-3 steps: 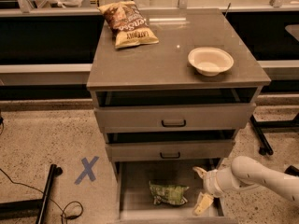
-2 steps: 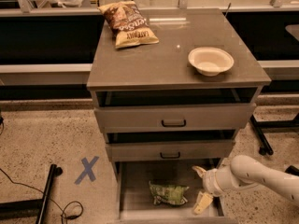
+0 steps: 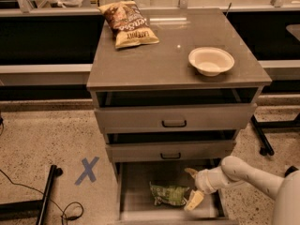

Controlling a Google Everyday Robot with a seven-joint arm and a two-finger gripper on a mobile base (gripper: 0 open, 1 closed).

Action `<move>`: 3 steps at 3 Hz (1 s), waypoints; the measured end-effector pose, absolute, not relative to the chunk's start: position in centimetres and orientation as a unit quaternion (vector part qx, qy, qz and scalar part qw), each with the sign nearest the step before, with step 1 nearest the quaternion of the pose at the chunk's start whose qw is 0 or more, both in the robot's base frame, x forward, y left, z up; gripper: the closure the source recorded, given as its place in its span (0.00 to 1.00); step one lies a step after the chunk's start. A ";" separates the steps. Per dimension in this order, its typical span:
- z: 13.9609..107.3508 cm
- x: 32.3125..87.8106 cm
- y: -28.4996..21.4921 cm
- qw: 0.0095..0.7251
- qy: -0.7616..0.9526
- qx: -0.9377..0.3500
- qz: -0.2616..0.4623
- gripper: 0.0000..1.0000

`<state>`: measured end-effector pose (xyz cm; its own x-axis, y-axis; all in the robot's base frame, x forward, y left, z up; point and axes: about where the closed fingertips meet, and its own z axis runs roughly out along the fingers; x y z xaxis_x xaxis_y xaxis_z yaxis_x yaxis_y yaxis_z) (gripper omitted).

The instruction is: Pick green jalapeno chip bag from bottom drawer and place on counter

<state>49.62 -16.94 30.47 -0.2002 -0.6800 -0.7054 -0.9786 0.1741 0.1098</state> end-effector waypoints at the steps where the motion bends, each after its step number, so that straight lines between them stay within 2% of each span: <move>1: 26.4 51.1 -15.8 0.252 0.721 -0.570 0.304 0.00; 2: 23.7 51.9 -14.9 0.250 0.717 -0.576 0.302 0.00; 3: 21.6 52.4 -14.6 0.252 0.712 -0.586 0.295 0.16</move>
Offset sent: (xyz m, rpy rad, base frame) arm 0.0368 0.0263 -0.0973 -0.0049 0.0165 0.0274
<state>52.37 -14.62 21.60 -0.1868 -0.6850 -0.7042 -0.9823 0.1393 0.1251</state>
